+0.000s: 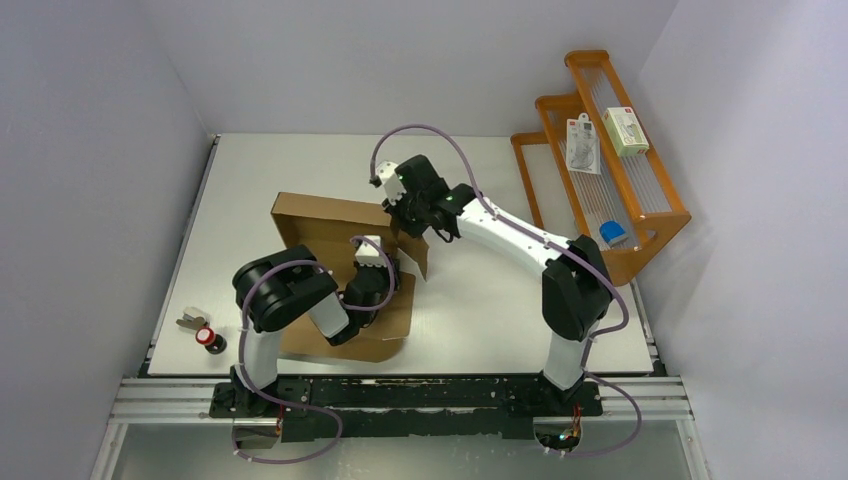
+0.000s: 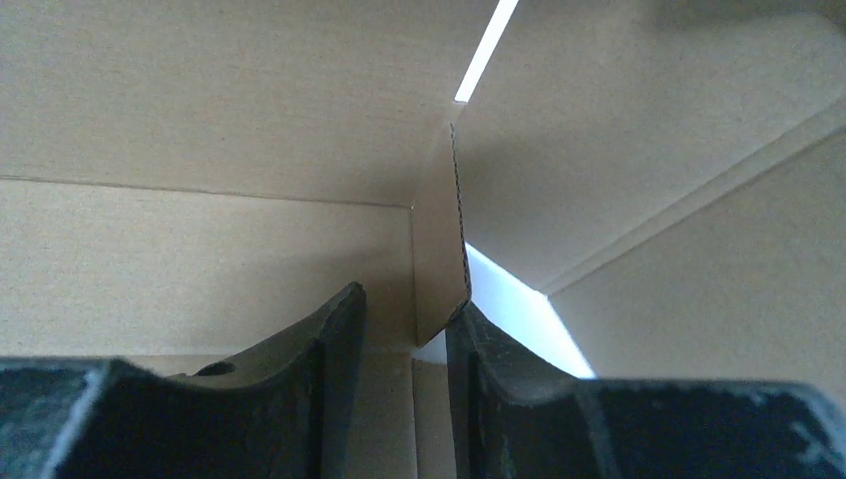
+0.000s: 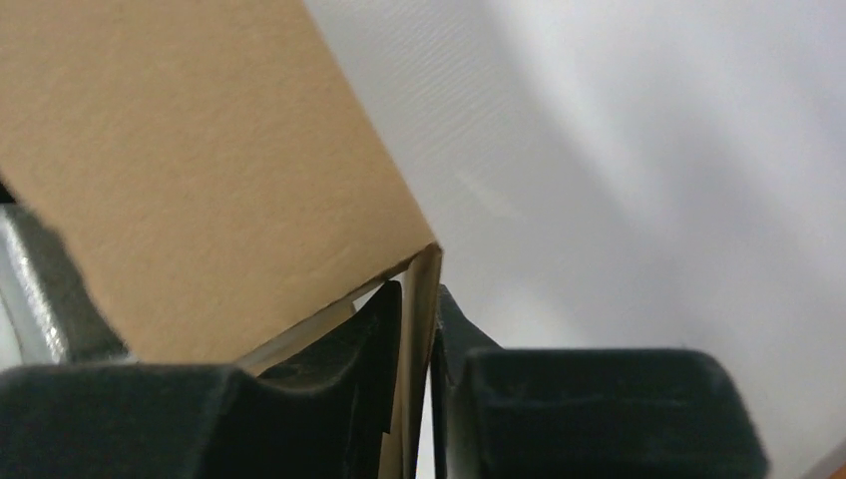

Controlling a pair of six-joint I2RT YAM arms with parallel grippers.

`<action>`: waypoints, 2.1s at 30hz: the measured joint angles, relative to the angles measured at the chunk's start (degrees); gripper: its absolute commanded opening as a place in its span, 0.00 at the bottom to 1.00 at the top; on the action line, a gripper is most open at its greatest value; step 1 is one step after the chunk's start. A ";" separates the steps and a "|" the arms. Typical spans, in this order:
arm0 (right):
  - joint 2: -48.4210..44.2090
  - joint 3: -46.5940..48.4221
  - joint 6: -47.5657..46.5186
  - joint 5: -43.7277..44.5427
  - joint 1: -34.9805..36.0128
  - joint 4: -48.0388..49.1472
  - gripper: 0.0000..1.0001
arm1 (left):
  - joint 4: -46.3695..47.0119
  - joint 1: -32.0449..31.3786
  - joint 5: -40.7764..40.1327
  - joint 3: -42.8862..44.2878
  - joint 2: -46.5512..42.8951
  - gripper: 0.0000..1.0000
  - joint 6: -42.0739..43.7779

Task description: Fold the paper box

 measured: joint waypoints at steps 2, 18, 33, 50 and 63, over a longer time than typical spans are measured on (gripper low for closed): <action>0.59 0.59 2.43 1.90 0.44 -0.04 0.14 | 0.55 0.00 0.15 -0.13 0.22 0.38 -0.39; 1.70 3.54 22.97 12.26 1.25 -2.03 0.00 | 3.80 0.17 7.69 -0.90 1.07 0.39 -4.74; 3.19 3.72 20.37 14.75 1.25 -0.61 0.00 | -7.74 0.02 8.48 -5.18 -14.56 0.58 -5.86; 0.44 0.59 20.11 13.90 0.42 0.57 0.24 | -31.28 2.73 3.65 -3.69 -19.78 0.41 -12.15; -7.28 -4.00 24.46 14.86 0.26 -1.20 0.07 | -29.73 2.75 6.14 -1.79 -17.11 0.37 -16.48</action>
